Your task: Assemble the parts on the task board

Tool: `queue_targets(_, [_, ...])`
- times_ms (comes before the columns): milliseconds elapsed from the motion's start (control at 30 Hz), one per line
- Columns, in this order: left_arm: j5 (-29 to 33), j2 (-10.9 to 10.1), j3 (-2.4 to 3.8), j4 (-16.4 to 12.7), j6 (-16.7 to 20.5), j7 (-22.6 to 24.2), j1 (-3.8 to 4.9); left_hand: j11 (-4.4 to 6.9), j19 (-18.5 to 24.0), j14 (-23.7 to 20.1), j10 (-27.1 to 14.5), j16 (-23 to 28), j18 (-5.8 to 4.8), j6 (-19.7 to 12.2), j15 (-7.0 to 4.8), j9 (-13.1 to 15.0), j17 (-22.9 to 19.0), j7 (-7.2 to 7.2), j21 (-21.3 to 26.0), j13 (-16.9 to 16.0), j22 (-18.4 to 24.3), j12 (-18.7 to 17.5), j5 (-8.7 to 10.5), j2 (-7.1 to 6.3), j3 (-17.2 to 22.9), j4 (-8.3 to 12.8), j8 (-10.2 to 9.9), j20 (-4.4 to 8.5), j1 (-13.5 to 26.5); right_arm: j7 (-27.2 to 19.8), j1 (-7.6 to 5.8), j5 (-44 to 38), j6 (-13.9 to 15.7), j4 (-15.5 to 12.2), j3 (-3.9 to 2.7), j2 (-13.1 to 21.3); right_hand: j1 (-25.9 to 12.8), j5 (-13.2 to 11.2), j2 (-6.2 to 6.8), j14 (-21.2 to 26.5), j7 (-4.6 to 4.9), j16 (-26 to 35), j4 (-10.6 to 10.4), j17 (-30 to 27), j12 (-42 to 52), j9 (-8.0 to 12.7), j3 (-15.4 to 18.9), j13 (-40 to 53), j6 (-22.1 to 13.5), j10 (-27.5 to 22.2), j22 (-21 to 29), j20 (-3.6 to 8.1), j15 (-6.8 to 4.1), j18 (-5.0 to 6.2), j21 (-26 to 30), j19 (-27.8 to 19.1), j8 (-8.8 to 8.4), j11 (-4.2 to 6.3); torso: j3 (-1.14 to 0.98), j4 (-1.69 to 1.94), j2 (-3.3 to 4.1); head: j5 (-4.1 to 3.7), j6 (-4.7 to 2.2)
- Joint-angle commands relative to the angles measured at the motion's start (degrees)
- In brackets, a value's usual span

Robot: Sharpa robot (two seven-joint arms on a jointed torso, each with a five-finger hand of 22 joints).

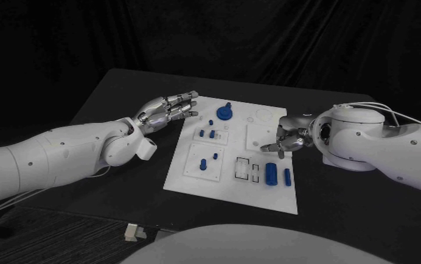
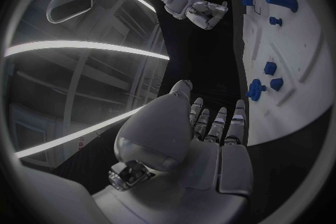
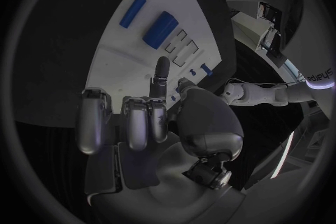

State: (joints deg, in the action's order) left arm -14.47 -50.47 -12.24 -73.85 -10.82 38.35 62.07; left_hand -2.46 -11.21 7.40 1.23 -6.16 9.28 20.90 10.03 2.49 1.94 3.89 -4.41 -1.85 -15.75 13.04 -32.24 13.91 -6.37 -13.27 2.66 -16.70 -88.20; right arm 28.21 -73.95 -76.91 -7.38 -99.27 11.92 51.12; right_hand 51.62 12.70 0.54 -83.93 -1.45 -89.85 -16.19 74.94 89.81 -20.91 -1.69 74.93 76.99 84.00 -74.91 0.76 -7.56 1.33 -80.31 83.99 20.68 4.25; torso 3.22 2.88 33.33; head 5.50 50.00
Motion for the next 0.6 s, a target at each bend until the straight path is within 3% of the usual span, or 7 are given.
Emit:
queue_targets(33, [0.28, 0.12, 0.05, 0.0, -0.09, 1.41, -0.16, -0.11, -0.32, 0.33, 0.26, -0.31, -0.37, 0.39, 0.12, 0.07, 0.05, 0.17, -0.22, -0.05, 0.03, 0.25, -0.31, 0.19, 0.29, -0.02, 0.23, 0.01, -0.33, 5.75, 0.55, 1.45, -4.86, -0.22, -0.01, 0.13, -0.51, -0.41, 0.76, -6.07, 0.24, -0.15, -0.36, 15.06, 0.19, 0.11, -0.18, 15.07, -1.06, 6.0, -11.48, 0.62, -0.43, 1.4, 2.42, 1.58, -0.97, 0.31, 0.0, 0.06, 0.05, 0.06, 0.0])
queue_targets(200, [0.28, 0.06, 0.05, 0.12, -0.12, 1.26, -0.25, -0.15, -0.33, 0.31, 0.28, -0.29, -0.36, 0.29, 0.13, 0.05, 0.04, 0.18, -0.22, -0.05, 0.06, 0.28, -0.32, 0.2, 0.34, -0.02, 0.21, 0.01, -0.34, 7.0, 1.41, 1.58, -5.08, -0.25, -0.01, 0.32, -0.21, -0.33, 1.39, -6.07, 0.7, -0.15, -0.19, 15.06, 0.19, 0.5, -0.7, 15.07, -2.28, 6.0, -11.08, 0.49, -0.19, 1.65, 3.73, 1.07, -2.66, -0.03, 0.01, 0.07, -0.05, 0.22, 0.0])
queue_targets(333, [0.28, 0.04, 0.05, 0.25, -0.21, 0.98, -0.33, -0.19, -0.27, 0.26, 0.28, -0.25, -0.36, 0.2, 0.14, 0.04, 0.02, 0.18, -0.2, -0.05, 0.16, 0.24, -0.32, 0.2, 0.37, -0.02, 0.19, 0.0, -0.35, 7.31, 2.15, 1.63, -3.94, -0.17, -0.01, 0.37, -0.02, -0.37, 2.0, -6.07, 1.59, -0.15, -0.25, 15.06, 0.19, 1.39, -1.39, 15.07, -4.4, 6.0, -10.7, -0.02, 0.49, 1.88, 5.05, 0.64, -5.35, -0.71, 0.01, 0.03, -0.06, 0.09, 0.0])
queue_targets(600, [0.28, 0.23, 0.05, 0.47, -0.5, 0.63, -0.53, -0.23, -0.24, 0.23, 0.27, -0.24, -0.36, 0.11, 0.16, 0.02, 0.02, 0.19, -0.18, -0.03, 0.22, 0.17, -0.31, 0.19, 0.4, -0.02, 0.17, -0.01, -0.35, 7.58, 3.37, 1.66, -2.87, 0.38, 0.0, -0.14, 0.41, 0.28, 2.38, -6.07, 2.11, -0.15, -0.16, 15.06, 0.19, 1.9, -1.97, 15.07, -5.51, 6.0, -10.54, -0.46, 0.96, 1.99, 5.65, 0.53, -7.01, -1.14, 0.0, 0.05, -0.01, 0.07, 0.0])
